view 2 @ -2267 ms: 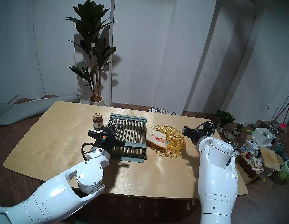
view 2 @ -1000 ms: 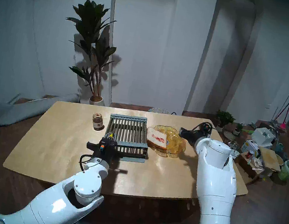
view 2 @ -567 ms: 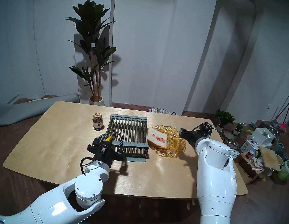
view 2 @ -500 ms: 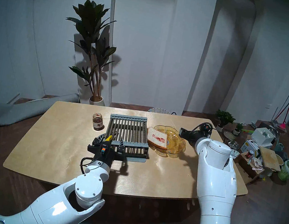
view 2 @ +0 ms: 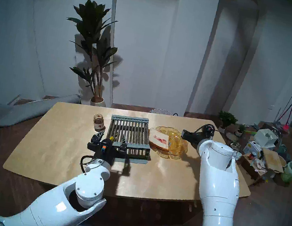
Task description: Spread jam over the slice of bread with the knife
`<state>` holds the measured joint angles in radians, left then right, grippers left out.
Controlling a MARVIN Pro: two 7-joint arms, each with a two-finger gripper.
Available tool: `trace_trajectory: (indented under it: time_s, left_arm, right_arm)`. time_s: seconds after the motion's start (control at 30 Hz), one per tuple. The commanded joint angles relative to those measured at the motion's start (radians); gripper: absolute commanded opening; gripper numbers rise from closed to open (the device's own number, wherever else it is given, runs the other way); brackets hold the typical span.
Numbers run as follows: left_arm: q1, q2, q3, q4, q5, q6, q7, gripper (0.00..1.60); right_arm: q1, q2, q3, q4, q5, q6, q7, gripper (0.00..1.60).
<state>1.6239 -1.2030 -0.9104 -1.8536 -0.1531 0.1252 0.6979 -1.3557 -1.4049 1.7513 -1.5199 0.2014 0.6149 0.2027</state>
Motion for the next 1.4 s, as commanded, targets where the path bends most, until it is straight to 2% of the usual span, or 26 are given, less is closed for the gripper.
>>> trace_trajectory:
  time_s: [0.0,0.17,0.2,0.3,0.4,0.6,0.63,0.67,0.87,1.0,1.1,1.2,1.27,1.37]
  left_arm:
    - [0.017,0.017,-0.024,-0.116,-0.022,0.039,0.006,1.60]
    - [0.036,0.049,-0.032,-0.192,-0.030,0.077,0.004,1.60]
    - [0.033,0.051,-0.033,-0.190,-0.028,0.062,0.003,1.60]
    - [0.034,0.079,-0.048,-0.234,-0.023,0.077,0.005,1.60]
    - [0.018,0.133,-0.066,-0.269,0.001,0.072,-0.014,1.60]
    - [0.017,0.226,-0.154,-0.348,0.012,0.099,-0.070,1.60]
    - [0.017,0.215,-0.179,-0.343,0.009,0.100,-0.076,1.60]
    - [0.016,0.244,-0.198,-0.351,-0.004,0.101,-0.089,1.60]
    - [-0.004,0.312,-0.306,-0.323,-0.037,0.110,-0.140,1.60]
    - [-0.020,0.327,-0.375,-0.279,-0.086,0.098,-0.173,1.60]
    - [-0.027,0.338,-0.406,-0.251,-0.113,0.091,-0.190,1.60]
    - [-0.029,0.363,-0.460,-0.196,-0.158,0.051,-0.234,1.60]
    - [-0.027,0.366,-0.469,-0.185,-0.166,0.042,-0.243,1.60]
    - [-0.010,0.387,-0.517,-0.124,-0.222,-0.031,-0.312,1.60]
  right_arm:
    - [0.031,-0.003,-0.007,-0.009,-0.002,-0.008,-0.002,1.60]
    - [0.036,-0.005,-0.012,-0.003,-0.004,-0.009,-0.001,1.60]
    - [0.037,-0.005,-0.013,-0.003,-0.004,-0.010,-0.001,1.60]
    - [0.037,-0.007,-0.014,-0.007,-0.002,-0.010,0.002,1.60]
    - [0.035,-0.011,-0.017,-0.021,0.004,-0.007,0.009,1.60]
    - [0.023,-0.025,-0.009,-0.052,0.053,-0.046,0.075,1.60]
    - [0.022,-0.029,-0.007,-0.055,0.064,-0.053,0.087,1.60]
    - [0.019,-0.030,-0.005,-0.059,0.073,-0.060,0.100,1.60]
    - [0.011,-0.053,-0.014,-0.095,0.118,-0.114,0.172,1.60]
    - [-0.005,-0.074,-0.035,-0.132,0.123,-0.164,0.196,1.60]
    - [-0.014,-0.085,-0.053,-0.150,0.114,-0.193,0.194,1.60]
    - [-0.033,-0.107,-0.098,-0.180,0.080,-0.250,0.166,1.60]
    - [-0.037,-0.116,-0.106,-0.182,0.074,-0.266,0.156,1.60]
    - [-0.068,-0.155,-0.128,-0.190,0.059,-0.332,0.122,1.60]
